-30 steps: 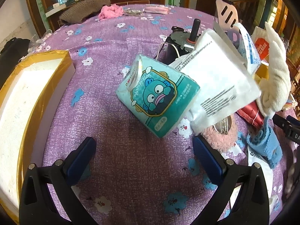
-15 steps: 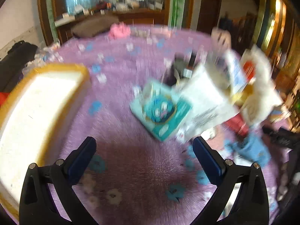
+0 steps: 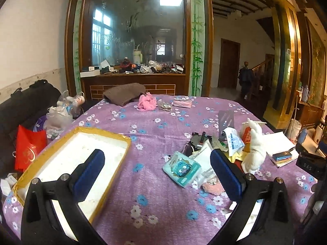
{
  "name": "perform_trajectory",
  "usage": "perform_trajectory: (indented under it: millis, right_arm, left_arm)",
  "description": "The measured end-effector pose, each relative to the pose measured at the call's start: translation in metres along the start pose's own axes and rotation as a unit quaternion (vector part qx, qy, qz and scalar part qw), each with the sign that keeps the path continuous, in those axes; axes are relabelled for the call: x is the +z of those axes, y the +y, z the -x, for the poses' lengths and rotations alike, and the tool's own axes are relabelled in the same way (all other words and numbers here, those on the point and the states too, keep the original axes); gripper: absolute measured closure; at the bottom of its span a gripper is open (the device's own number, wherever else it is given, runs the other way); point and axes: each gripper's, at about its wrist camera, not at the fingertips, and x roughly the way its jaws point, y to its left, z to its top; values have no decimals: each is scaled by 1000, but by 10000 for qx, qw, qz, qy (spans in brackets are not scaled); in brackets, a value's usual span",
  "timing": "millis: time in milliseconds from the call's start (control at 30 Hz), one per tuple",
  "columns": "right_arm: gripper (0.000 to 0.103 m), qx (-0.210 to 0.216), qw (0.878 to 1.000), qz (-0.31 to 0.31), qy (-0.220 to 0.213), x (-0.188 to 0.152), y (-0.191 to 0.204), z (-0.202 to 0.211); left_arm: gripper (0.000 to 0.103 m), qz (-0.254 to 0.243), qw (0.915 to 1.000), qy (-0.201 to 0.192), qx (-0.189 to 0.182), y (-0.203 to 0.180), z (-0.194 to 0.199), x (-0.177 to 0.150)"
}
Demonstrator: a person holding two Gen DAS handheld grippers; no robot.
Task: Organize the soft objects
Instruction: 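Move both tools toward the pile of soft items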
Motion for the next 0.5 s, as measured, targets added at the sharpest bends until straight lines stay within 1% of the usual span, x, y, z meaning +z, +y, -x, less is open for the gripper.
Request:
perform_trajectory:
  millis: [167, 333, 367, 500]
  right_arm:
    - [1, 97, 9998, -71, -172, -3, 3, 18]
    - [1, 96, 9995, -181, -246, 1, -5, 17]
    - [1, 84, 9995, -190, -223, -1, -4, 9]
    - [1, -10, 9994, -194, -296, 3, -3, 10]
  left_arm:
    - [0, -83, 9999, -112, 17, -12, 9, 3]
    - [0, -80, 9997, -238, 22, -13, 16, 5]
    - [0, -73, 9997, -248, 26, -13, 17, 5]
    - [0, -3, 9996, -278, 58, -12, 18, 6]
